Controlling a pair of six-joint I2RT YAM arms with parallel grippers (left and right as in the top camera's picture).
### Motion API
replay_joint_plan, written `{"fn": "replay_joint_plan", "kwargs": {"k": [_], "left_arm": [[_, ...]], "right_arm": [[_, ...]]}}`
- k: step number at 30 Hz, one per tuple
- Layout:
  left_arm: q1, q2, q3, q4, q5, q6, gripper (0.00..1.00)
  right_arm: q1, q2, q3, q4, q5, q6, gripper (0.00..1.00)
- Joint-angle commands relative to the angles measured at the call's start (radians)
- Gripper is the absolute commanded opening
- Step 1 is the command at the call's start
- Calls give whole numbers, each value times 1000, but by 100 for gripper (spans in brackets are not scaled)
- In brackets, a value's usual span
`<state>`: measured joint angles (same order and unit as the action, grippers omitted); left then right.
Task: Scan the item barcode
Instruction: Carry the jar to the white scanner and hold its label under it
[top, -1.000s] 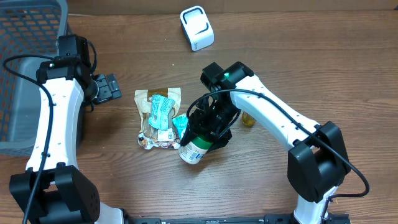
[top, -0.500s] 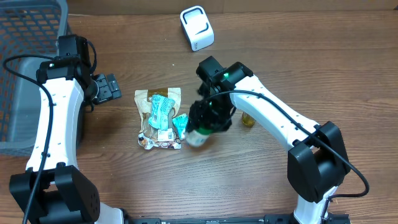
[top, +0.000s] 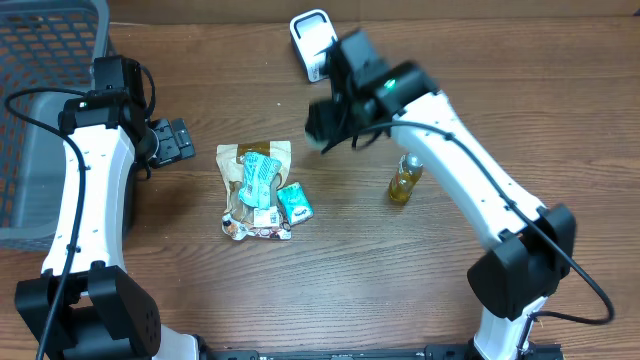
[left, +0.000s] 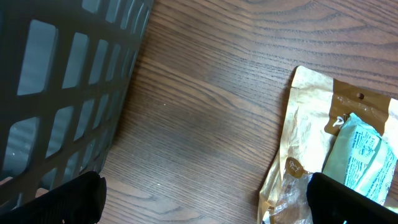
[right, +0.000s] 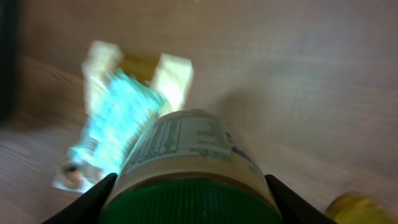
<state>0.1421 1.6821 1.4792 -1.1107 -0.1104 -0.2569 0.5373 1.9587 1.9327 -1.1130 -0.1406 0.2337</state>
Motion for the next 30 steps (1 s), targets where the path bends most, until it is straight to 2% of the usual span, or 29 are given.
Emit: {"fn": "replay_joint_plan", "kwargs": {"k": [1,4,10,15,22,30], "left_arm": [[2,-16,21,0,-12,14,100],[2,-16,21,0,-12,14,100],[2,-16,21,0,-12,14,99],[2,-16,21,0,-12,14,100],[2,-16,21,0,-12,14,100],[2,-16,21,0,-12,14,99]], "right_arm": [[0,-19,166,-7,18,-77,4],[0,-19,205,55,82,-79,4],[0,16,166,241,185,-79,4],[-1,91,164,365,211,-79,4],[-15,203,164,569,402,-79,4],[-63,319,164,791,409,-79,4]]}}
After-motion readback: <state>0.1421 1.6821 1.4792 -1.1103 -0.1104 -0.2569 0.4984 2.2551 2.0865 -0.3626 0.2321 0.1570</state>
